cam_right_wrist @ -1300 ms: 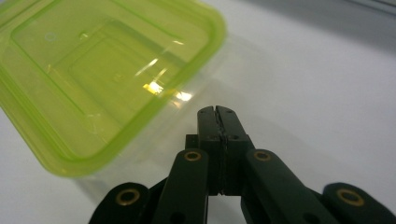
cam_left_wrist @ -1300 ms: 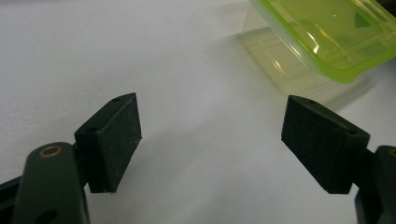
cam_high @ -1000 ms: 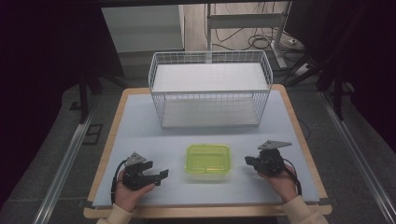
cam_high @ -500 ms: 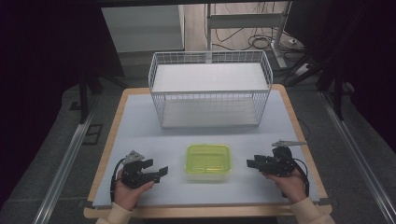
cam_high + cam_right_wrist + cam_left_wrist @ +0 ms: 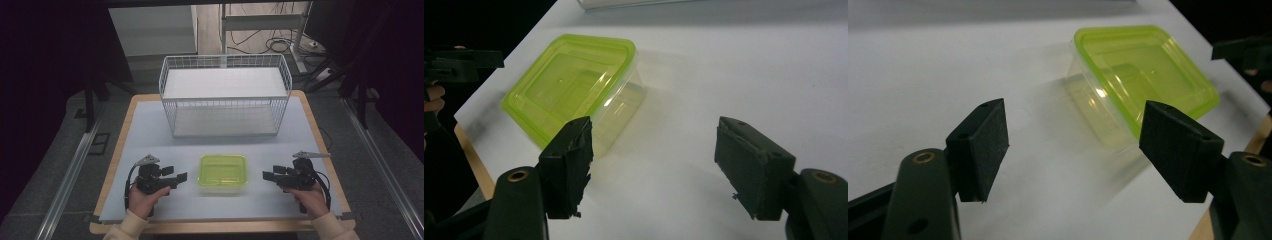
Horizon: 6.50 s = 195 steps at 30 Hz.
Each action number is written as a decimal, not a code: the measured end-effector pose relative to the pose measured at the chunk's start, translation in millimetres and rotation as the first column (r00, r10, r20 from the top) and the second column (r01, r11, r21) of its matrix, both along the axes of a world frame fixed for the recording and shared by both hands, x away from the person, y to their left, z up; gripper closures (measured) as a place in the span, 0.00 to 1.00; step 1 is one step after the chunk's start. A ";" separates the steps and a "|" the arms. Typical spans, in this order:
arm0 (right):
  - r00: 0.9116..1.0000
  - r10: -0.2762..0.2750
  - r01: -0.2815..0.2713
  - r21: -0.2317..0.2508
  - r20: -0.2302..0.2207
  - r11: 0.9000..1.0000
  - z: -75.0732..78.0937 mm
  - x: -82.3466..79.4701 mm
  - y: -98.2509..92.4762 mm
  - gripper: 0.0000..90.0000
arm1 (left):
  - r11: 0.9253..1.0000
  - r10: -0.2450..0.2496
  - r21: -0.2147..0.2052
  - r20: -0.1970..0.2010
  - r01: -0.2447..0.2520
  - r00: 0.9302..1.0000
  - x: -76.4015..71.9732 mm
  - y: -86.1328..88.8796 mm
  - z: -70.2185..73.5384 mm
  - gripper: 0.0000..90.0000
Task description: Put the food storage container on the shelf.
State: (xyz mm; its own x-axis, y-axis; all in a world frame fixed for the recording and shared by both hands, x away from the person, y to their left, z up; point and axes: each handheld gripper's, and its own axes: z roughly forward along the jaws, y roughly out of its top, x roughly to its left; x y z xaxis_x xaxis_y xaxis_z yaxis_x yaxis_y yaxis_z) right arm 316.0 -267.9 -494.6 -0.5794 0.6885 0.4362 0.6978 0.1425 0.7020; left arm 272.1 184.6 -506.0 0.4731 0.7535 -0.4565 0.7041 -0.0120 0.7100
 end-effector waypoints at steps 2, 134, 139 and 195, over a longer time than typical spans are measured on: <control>1.000 0.002 -0.002 0.012 0.006 1.000 0.3 -0.5 1.9 0.37 | 1.000 0.000 -0.027 -0.015 0.000 1.000 3.6 -0.4 -0.2 0.33; 0.974 0.094 -0.048 0.218 -0.206 0.975 6.2 32.7 44.6 0.91 | 0.949 -0.219 -0.265 -0.159 0.172 0.963 46.9 -30.3 1.1 0.91; 0.975 0.089 -0.045 0.210 -0.204 0.977 15.3 35.1 44.5 0.91 | 0.949 -0.217 -0.263 -0.150 0.172 0.965 50.0 -31.2 9.5 0.91; 0.995 0.064 -0.048 0.208 -0.071 0.977 135.8 76.2 53.9 0.92 | 0.957 -0.185 -0.234 -0.037 0.172 0.982 97.0 -25.4 126.0 0.90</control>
